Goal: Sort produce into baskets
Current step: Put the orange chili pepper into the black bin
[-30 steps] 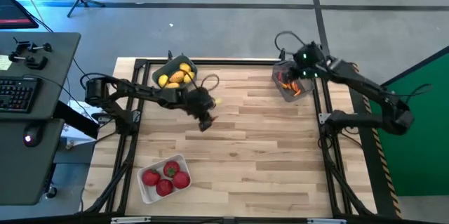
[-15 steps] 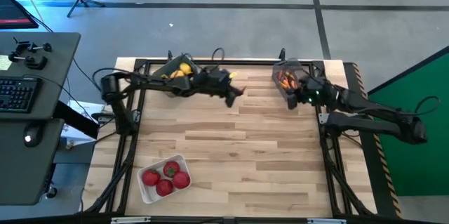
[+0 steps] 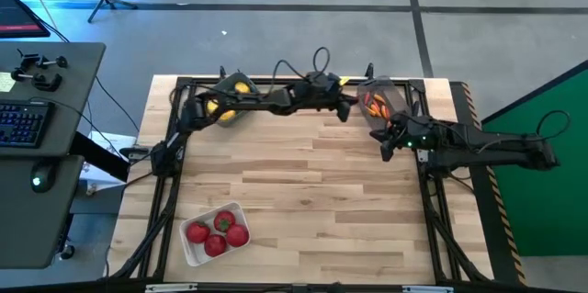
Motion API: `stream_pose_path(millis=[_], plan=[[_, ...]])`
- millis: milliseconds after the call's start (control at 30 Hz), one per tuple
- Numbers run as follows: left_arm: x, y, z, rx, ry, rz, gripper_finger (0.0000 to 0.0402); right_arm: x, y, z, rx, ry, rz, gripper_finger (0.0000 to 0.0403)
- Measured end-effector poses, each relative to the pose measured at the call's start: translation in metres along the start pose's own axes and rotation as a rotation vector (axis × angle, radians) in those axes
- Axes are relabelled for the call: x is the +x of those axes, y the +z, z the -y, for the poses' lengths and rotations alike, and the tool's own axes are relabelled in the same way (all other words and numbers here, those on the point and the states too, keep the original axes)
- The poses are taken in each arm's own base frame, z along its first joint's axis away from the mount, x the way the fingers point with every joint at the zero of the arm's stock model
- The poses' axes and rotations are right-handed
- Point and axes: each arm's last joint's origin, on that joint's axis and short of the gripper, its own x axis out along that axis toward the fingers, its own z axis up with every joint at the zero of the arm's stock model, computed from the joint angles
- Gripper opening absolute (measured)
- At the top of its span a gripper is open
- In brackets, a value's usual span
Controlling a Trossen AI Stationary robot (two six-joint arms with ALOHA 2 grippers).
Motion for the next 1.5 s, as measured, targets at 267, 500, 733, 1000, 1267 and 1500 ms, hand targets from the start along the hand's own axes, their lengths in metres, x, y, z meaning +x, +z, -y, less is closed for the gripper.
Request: stream_pose_path(millis=[267, 500, 733, 1000, 1267, 1500], plan=[[0.052, -0.005, -0.009, 0.022, 0.006, 0.068, 0.0, -0.001, -0.002, -0.003, -0.021, -0.001, 0.01, 0.0], [0.08, -0.021, -0.021, 0.08, 0.003, 0.085, 0.0, -0.001, -0.001, -0.004, 0.005, 0.004, 0.019, 0.0], [0.092, -0.033, -0.037, 0.078, 0.02, 0.077, 0.0, -0.001, 0.0, -0.004, 0.015, -0.01, 0.035, 0.0], [0.09, -0.025, -0.043, 0.137, 0.027, 0.13, 0.0, -0.001, 0.0, -0.003, 0.047, -0.023, 0.045, 0.0], [0.097, -0.039, -0.051, 0.124, 0.041, 0.129, 0.0, -0.001, 0.0, -0.003, 0.057, -0.026, 0.045, 0.0], [0.098, -0.041, -0.056, 0.121, 0.045, 0.139, 0.0003, -0.001, 0.0, -0.003, 0.057, -0.031, 0.047, 0.0]])
